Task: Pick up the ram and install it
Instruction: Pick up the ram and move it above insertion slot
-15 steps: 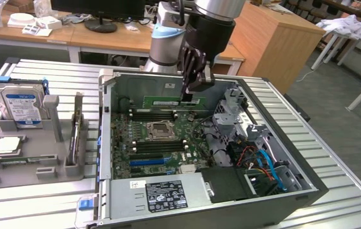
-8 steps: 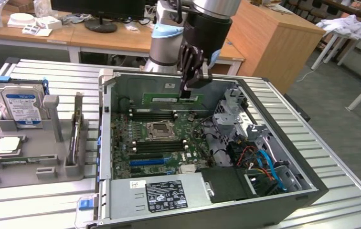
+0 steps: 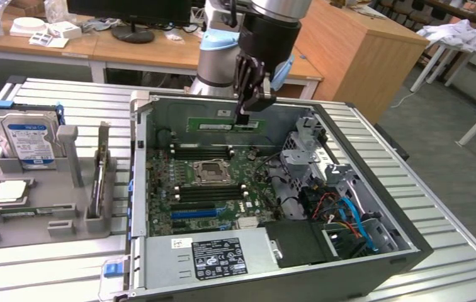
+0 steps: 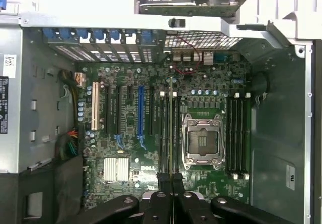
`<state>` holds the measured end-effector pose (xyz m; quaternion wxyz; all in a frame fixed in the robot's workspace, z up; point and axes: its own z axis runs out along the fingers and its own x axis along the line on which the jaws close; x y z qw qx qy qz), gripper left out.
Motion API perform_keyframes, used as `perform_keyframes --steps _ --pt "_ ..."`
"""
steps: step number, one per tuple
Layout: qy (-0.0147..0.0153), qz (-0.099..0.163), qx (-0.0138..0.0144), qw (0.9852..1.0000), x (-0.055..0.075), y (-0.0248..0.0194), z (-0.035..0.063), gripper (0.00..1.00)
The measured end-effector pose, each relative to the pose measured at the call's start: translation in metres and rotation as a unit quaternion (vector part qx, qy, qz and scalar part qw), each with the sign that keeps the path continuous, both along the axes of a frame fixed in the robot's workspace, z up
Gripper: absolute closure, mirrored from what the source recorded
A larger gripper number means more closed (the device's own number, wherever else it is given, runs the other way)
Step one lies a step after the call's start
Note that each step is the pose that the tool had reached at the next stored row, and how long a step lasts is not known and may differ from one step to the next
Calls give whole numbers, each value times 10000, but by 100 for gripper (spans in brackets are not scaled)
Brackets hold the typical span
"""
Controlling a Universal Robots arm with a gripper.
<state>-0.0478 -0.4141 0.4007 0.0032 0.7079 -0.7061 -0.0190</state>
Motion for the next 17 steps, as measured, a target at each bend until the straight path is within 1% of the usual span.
perform_keyframes --steps 2,4,11,17 --pt "0 0 1 10000 0 23 -3 88" --pt "0 1 1 10000 1 33 -4 88" --pt "-1 0 3 10000 0 35 -10 88" --pt "-17 0 1 10000 0 34 -73 88"
